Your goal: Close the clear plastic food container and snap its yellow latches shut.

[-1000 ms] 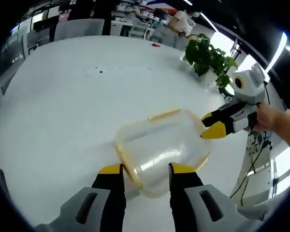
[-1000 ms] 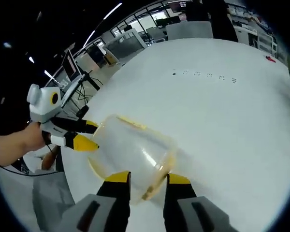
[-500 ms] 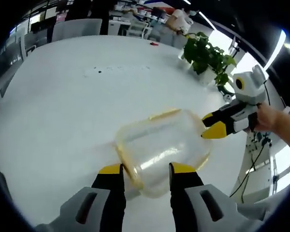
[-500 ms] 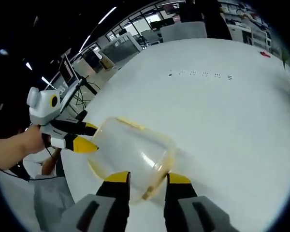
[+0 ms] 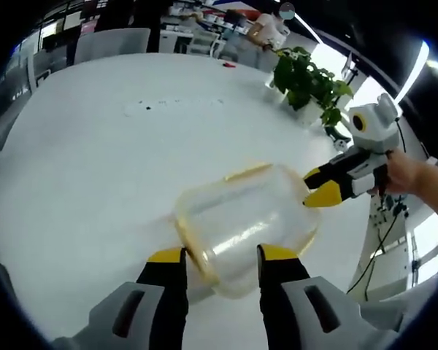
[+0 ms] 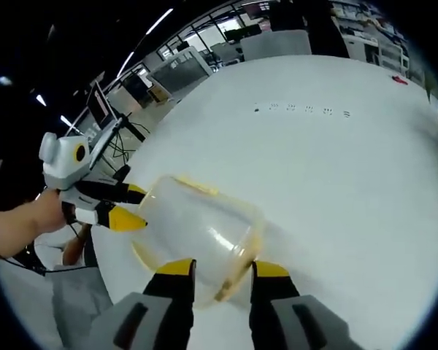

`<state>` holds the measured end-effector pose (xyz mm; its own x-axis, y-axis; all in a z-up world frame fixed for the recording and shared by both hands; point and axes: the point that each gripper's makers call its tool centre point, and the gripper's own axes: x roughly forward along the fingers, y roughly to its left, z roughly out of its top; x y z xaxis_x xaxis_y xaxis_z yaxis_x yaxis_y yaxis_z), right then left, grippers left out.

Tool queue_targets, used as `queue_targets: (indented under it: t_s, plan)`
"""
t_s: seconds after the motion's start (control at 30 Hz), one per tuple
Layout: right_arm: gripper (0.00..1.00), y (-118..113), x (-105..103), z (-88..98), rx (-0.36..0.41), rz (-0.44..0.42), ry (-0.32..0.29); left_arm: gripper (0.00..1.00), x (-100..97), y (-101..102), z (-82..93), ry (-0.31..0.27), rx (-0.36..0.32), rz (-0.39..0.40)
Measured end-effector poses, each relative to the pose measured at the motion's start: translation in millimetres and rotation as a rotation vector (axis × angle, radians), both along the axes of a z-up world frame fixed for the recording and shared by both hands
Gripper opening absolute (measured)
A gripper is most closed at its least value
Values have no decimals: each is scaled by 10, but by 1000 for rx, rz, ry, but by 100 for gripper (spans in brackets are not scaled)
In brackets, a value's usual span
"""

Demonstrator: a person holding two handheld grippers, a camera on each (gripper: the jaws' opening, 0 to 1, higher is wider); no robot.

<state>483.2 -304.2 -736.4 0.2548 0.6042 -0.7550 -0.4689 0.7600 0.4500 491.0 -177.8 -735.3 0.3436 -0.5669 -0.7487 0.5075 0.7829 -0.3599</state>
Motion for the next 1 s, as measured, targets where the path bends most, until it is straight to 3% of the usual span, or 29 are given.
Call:
queue_targets:
  t_s: [0.1,0.23,0.27,0.37,0.43,0.57,0.7,0.87,1.0]
  plan:
    - [28,-11,2,16,-38,47,-26,37,7,-6,16,-11,10,-21]
    - [30,-6,-18,37,-77,94,-54,46,-39,-21,8,-11,28,-60]
    - [31,11,-48,47,-77,110,-41,45,-48,-13,11,-12,34,-66]
    - [31,-52,-23,42,-141,172,-83,41,-55,13,24,-37,68,-112]
    - [31,-26,-24,88,-128,168,-80,43,-56,26,42,-62,103,-151]
    - [30,-40,-8,141,-170,210,-111,48,-7,10,118,-70,73,-146]
    - [30,-34,-5,142,-193,248,-120,46,33,39,176,-95,103,-180]
    - [30,-22,-28,158,-230,311,-142,45,42,37,250,-140,150,-260]
    - [30,1,-26,183,-261,395,-165,46,25,-12,292,-185,184,-372]
